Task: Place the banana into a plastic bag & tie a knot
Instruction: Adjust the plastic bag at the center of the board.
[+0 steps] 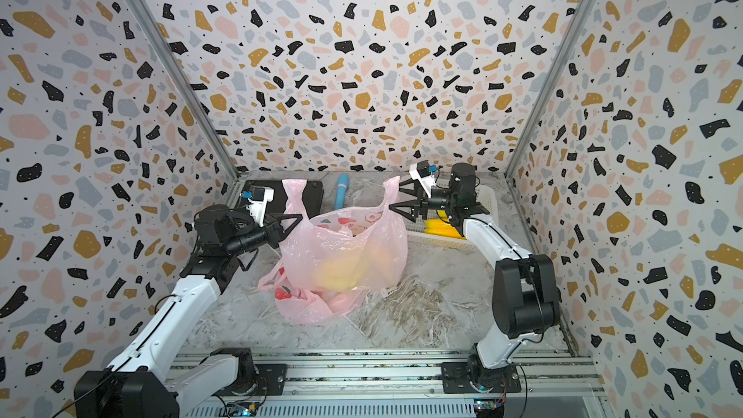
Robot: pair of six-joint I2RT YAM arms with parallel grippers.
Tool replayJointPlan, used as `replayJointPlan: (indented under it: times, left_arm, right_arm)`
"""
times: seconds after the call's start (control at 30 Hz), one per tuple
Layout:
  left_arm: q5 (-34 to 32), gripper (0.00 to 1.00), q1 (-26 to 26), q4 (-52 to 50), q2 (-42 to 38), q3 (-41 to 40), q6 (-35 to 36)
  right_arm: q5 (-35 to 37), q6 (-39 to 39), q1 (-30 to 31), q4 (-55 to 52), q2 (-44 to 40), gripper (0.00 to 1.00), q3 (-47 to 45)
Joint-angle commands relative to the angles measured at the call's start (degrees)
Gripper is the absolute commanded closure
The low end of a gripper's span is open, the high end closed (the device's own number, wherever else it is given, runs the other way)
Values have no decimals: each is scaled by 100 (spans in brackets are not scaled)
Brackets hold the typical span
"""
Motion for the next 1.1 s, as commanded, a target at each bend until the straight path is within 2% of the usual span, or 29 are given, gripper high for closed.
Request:
replayJointPlan:
  times: [0.0,0.1,0.13,0.57,0.7,0.77,0.83,0.87,0.97,1.0,1.07]
  left_arm:
    - [87,100,29,118,-15,207,121]
    - [91,100,32,121,-7,192,121]
    - [104,100,38,122,0,189,113]
    - [131,100,38,173,32,184,42]
    - [131,100,39,132,-8,181,46]
    - [131,100,40,152,-15,160,20]
    - [135,100,38,154,-8,161,6]
    - [138,100,38,147,-9,161,1]
    - [131,100,38,143,-39,141,17]
    - [125,100,38,157,-43,125,14]
    - [142,100,38,210,-35,119,-19]
  right_arm:
    - [-454,2420,-15,3127,166,19,-198]
    - [-607,4372,-15,5340,605,21,-116]
    - [-691,4569,-7,5364,691,22,-8]
    - [-733,4540,99,5371,459,18,-486]
    - [-580,4261,124,5128,395,18,-563]
    - [-482,3606,152,4288,289,19,-567]
    - [-301,2415,206,2886,13,19,-632]
    - [-117,1464,262,1680,-195,19,-636]
    - [950,-2261,705,-3044,-679,20,12]
    - [1066,-2464,790,-3383,-628,23,169]
    - [977,-2081,785,-2887,-566,33,167]
